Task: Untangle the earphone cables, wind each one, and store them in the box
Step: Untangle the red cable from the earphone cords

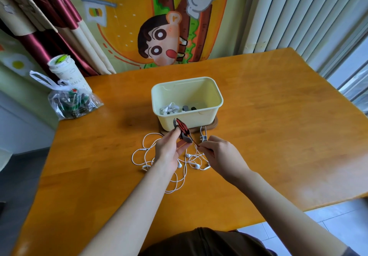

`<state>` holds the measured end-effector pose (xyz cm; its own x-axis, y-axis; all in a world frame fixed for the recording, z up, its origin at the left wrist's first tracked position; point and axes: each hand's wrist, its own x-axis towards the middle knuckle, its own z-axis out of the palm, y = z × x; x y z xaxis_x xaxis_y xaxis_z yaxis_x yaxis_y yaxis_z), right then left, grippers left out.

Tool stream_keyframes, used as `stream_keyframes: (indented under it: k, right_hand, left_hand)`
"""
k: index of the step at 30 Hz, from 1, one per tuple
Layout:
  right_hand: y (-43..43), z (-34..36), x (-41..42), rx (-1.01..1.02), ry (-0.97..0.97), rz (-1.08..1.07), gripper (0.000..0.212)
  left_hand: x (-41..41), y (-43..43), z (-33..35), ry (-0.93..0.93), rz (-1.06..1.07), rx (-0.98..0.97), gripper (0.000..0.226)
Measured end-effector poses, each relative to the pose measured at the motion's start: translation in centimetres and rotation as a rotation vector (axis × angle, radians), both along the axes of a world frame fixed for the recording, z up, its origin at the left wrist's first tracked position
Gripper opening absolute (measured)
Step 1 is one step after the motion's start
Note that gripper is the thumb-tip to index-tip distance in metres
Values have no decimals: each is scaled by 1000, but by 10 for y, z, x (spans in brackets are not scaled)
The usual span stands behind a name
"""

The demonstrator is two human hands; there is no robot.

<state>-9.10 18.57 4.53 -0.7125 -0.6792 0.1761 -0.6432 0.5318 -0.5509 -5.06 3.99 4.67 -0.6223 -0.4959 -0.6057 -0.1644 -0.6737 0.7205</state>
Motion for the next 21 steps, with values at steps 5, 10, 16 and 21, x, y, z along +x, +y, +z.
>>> stream_keyframes:
  k: [5, 10, 16, 21]
  right_hand:
    - [-3, 4, 4, 72, 29, 83, 23]
    - [-2, 6, 2, 83, 32, 148, 21]
    - [-1, 5, -4, 107, 57, 170, 18]
    - [-2, 6, -3, 94, 86, 149, 14]
  left_hand:
    - [-1, 7, -4, -61, 9, -20, 11]
    - [1, 7, -7, -72, -27, -60, 14]
    - [1, 4, -6, -42, -68, 12, 21]
    - [0, 3, -5, -40, -76, 39, 21]
